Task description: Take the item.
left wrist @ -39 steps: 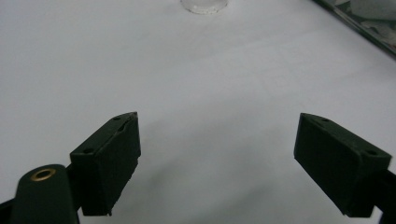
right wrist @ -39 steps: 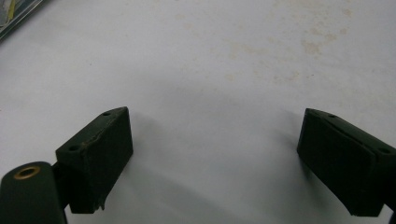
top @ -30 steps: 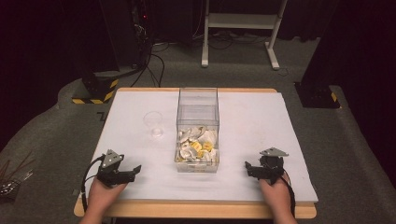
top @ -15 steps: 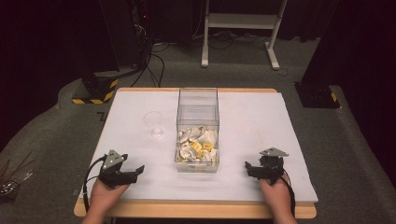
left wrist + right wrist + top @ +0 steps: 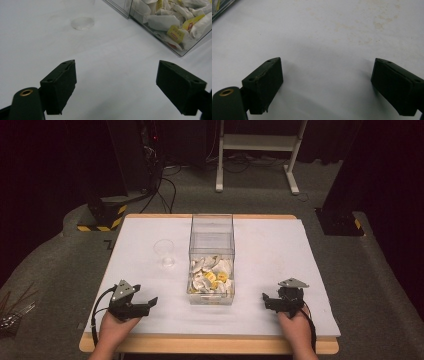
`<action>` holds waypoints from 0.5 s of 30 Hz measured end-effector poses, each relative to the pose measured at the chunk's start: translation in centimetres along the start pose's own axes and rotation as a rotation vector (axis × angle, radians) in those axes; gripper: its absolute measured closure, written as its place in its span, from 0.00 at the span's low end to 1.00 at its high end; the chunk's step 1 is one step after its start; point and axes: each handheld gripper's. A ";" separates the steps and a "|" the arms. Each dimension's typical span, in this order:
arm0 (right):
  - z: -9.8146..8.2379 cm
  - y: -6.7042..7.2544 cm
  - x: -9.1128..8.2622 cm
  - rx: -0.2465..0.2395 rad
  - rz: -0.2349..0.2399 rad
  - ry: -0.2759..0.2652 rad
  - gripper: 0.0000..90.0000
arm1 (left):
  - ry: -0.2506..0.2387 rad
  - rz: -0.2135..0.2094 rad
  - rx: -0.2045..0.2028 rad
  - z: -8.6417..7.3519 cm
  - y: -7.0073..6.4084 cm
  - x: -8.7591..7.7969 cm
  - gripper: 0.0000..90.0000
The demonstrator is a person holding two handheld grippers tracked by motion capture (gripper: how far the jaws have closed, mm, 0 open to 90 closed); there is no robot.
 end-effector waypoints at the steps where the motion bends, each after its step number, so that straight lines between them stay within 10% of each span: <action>1: 0.0 0.0 0.0 0.000 0.000 0.000 0.12 | 0.000 0.000 0.004 0.1 0.0 0.0 0.19; 15: 0.0 0.0 0.0 0.001 0.001 0.001 0.12 | -0.021 -0.025 0.026 1.5 -0.8 0.0 0.19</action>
Point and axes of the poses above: each handheld gripper's, and its own axes: x roughly forward along the jaws, z roughly out of its top, y roughly to its left, and after that the axes turned 11 degrees about y, right-handed
